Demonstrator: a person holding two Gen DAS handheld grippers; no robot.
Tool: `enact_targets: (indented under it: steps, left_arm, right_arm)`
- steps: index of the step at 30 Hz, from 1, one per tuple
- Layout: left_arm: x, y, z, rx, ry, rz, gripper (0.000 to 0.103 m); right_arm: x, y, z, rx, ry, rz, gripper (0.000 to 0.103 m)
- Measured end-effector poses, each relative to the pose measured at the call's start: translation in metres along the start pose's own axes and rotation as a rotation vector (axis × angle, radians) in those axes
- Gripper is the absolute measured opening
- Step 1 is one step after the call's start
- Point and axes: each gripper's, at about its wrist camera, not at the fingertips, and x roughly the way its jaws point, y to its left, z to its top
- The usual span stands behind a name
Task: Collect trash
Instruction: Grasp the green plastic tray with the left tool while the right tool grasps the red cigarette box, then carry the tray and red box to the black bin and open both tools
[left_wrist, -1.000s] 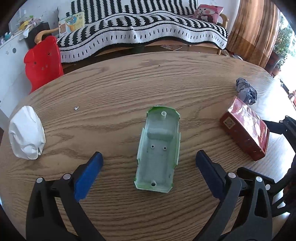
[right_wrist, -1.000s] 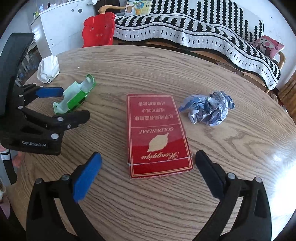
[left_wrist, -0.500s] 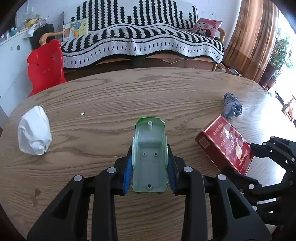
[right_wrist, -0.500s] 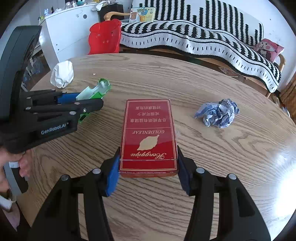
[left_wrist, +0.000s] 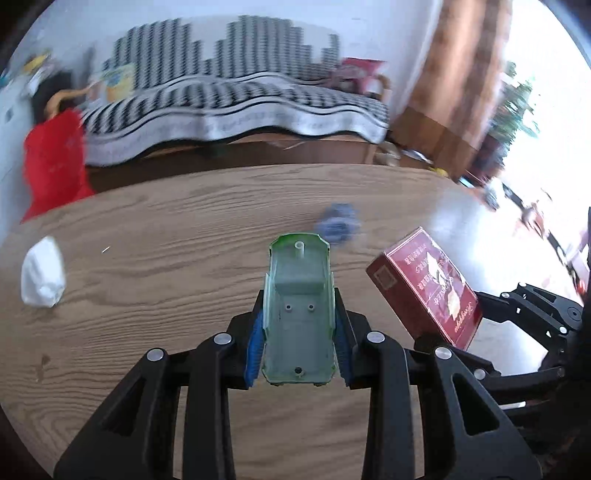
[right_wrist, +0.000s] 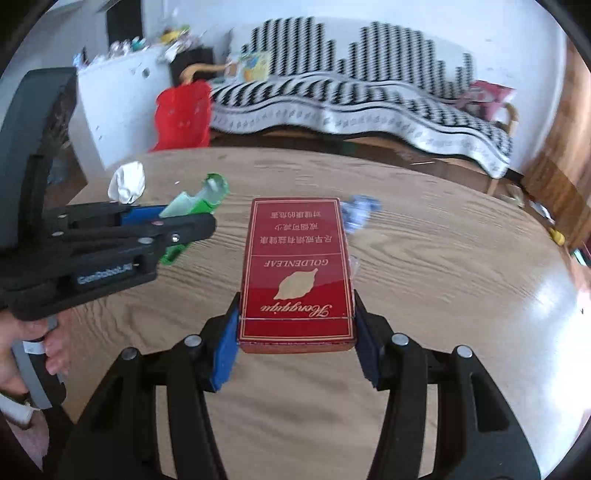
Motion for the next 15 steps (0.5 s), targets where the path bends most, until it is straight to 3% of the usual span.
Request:
enact_targets:
  steps: [3,9,12,15]
  left_arm:
    - [-0.009,-0.049,-0.001,0.043,0.001,-0.069,0.032]
    - [-0.028,-0.181,-0.011,0.219,0.03,-0.205,0.032]
    - [-0.029,-0.246,-0.033,0.32,0.073,-0.255,0.032]
    - [-0.02,-0.284,-0.057,0.369,0.134,-0.289,0.032]
  right_arm:
    - [-0.047,-0.04,-0.031,0.052,-0.023,-0.068,0.054]
    - [-0.134,-0.127,-0.101,0.181,-0.046,-0.185,0.054]
    - [-0.178,-0.167,-0.146,0.253,-0.056,-0.242,0.054]
    - [-0.201,-0.198,-0.19,0.33,-0.038,-0.257,0.054]
